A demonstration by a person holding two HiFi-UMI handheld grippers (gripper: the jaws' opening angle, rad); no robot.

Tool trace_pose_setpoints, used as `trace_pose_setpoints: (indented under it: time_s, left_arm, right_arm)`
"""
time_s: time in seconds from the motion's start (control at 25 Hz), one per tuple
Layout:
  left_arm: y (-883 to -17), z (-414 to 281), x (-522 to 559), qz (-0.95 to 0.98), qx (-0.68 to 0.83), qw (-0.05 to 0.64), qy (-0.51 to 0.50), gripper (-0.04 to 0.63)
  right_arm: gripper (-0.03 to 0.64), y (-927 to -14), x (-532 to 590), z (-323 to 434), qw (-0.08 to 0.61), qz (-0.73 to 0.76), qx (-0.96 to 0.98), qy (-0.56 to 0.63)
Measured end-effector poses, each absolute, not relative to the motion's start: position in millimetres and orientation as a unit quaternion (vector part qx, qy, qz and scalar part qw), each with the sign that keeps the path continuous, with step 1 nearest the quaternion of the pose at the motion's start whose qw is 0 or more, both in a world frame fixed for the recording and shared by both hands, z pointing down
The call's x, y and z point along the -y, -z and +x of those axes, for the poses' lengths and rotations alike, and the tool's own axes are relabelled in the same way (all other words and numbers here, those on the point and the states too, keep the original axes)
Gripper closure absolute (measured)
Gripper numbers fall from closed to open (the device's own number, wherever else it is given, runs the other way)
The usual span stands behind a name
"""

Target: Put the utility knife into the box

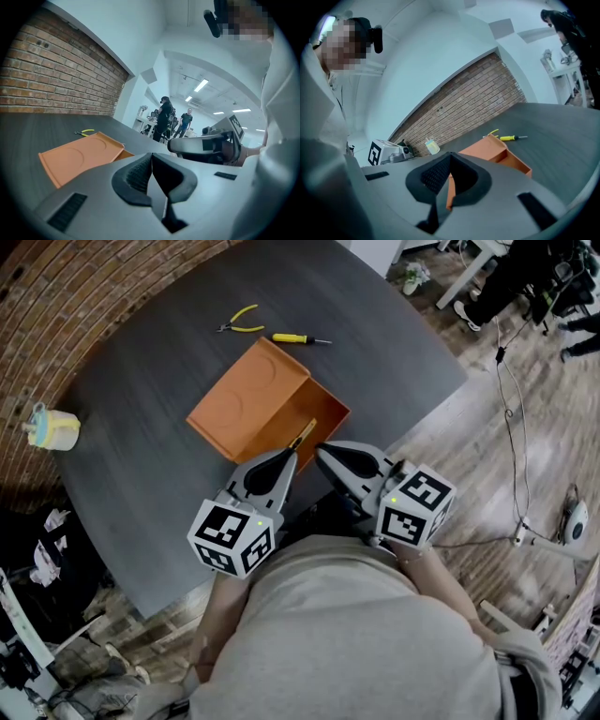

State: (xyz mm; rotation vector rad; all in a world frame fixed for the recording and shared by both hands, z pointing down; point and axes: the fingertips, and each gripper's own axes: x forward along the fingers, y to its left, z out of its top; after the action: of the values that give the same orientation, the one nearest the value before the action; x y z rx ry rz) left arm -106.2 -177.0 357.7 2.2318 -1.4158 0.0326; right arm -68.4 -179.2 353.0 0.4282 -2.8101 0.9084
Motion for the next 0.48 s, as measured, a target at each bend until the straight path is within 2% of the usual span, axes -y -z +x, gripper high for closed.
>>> trace_pose_setpoints:
  time_s: [0.48]
  left_arm:
    - [-360.7, -104.5, 176.8, 0.824, 0.509, 0.25, -0.019, 0.577]
  right_arm:
    - [0.611, -355.0, 179.0, -68.4, 0.078, 0.147, 0.936, -0.309]
